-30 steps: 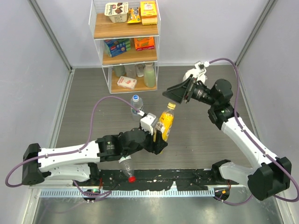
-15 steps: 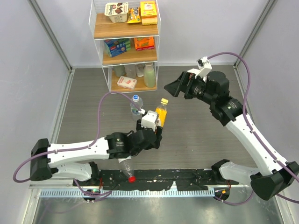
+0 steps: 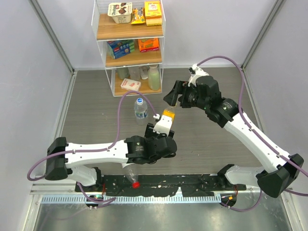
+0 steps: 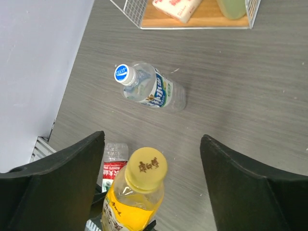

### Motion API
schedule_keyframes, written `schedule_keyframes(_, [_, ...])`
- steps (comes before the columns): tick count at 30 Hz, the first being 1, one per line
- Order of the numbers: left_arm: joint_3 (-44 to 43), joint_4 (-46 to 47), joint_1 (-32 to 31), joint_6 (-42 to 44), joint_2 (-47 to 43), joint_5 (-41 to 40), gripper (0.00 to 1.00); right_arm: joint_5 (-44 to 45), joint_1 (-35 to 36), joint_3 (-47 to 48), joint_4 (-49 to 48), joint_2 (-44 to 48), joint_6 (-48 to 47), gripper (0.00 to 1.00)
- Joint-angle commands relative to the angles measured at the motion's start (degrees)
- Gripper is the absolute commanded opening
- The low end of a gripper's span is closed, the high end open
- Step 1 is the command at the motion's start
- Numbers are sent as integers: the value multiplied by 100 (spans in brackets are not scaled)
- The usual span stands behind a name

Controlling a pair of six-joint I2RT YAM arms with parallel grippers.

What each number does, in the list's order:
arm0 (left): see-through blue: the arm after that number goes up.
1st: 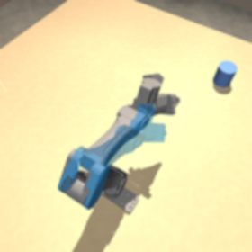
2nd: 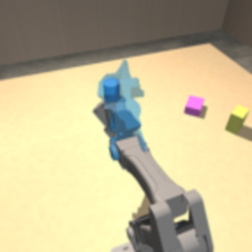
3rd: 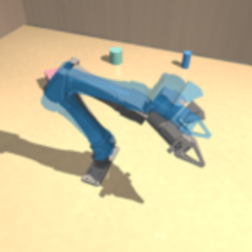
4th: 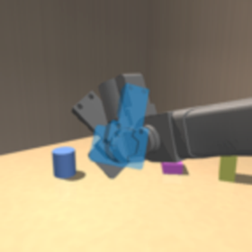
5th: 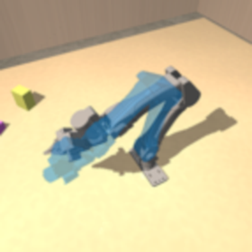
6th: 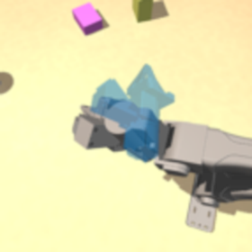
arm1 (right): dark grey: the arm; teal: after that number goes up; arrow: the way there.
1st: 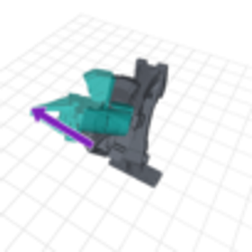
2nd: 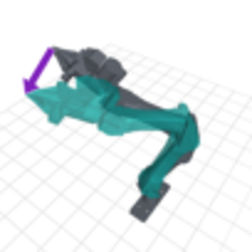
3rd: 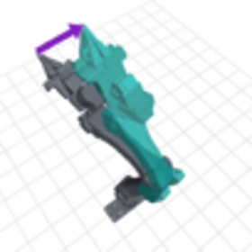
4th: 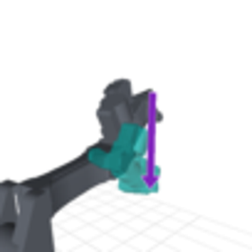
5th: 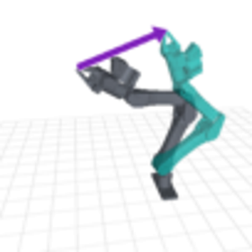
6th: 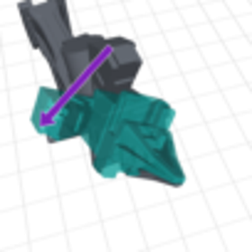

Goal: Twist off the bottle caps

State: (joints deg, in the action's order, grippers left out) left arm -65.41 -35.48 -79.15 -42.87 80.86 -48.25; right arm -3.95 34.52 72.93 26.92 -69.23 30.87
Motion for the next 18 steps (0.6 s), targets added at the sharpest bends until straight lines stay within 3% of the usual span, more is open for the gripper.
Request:
schedule_keyframes(1, [-218, -38, -39, -99, -53, -449, 0, 78, 28, 179, -10, -29, 6, 81])
schedule_keyframes(14, [-148, 85, -47, -2, -70, -396, 0, -563, 28, -270, -556, 59, 393, 53])
schedule_keyframes(17, [-121, 103, -47, -2, -114, -396, 0, -546, 28, -349, -635, 111, 455, 37])
schedule_keyframes(18, [-113, 94, -47, -2, -114, -378, 0, -546, 28, -375, -661, 146, 507, 36])
